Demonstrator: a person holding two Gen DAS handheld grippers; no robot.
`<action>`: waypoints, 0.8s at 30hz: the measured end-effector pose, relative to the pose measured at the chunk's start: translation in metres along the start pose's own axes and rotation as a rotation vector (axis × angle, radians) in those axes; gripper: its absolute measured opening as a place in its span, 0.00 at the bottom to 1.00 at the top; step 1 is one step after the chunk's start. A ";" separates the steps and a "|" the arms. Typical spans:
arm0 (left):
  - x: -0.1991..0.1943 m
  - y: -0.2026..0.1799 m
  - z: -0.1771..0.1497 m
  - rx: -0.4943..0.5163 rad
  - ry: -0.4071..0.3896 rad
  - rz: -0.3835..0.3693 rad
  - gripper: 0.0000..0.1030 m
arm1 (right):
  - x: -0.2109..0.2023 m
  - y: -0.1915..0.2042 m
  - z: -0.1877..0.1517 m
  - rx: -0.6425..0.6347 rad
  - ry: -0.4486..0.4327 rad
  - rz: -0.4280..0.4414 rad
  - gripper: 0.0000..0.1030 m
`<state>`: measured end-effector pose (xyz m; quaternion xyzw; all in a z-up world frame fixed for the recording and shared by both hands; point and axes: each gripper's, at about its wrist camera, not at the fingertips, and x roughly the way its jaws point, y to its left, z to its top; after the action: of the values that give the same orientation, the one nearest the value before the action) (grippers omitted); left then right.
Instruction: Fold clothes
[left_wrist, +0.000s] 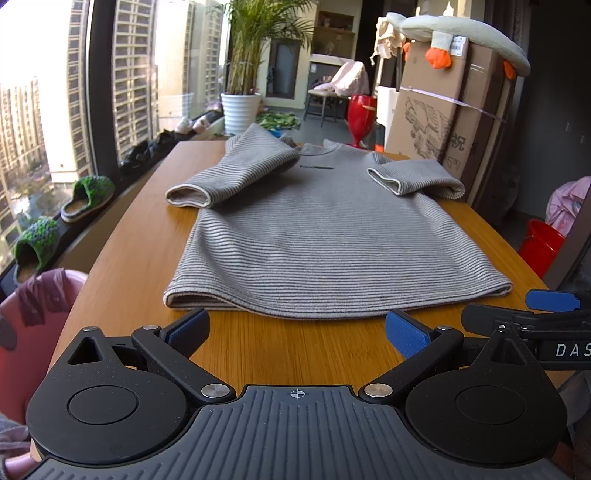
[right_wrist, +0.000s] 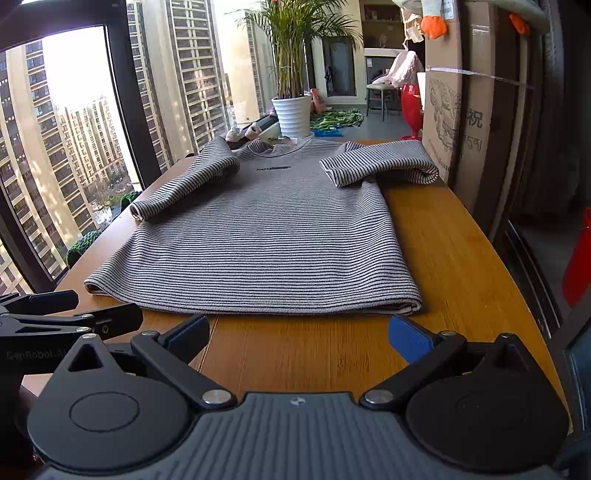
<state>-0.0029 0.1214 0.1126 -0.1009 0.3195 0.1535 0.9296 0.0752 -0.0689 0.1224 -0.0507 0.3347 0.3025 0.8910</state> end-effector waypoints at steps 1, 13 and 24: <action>0.000 -0.001 0.000 0.001 0.000 0.000 1.00 | 0.000 0.000 0.000 0.001 0.000 0.000 1.00; -0.001 -0.002 0.000 0.003 -0.001 0.002 1.00 | -0.002 -0.001 -0.001 0.008 -0.002 0.004 1.00; -0.001 -0.001 0.001 0.002 0.000 0.001 1.00 | -0.002 -0.002 -0.001 0.011 -0.001 0.007 1.00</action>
<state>-0.0028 0.1210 0.1140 -0.0997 0.3200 0.1537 0.9295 0.0744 -0.0716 0.1228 -0.0446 0.3360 0.3037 0.8905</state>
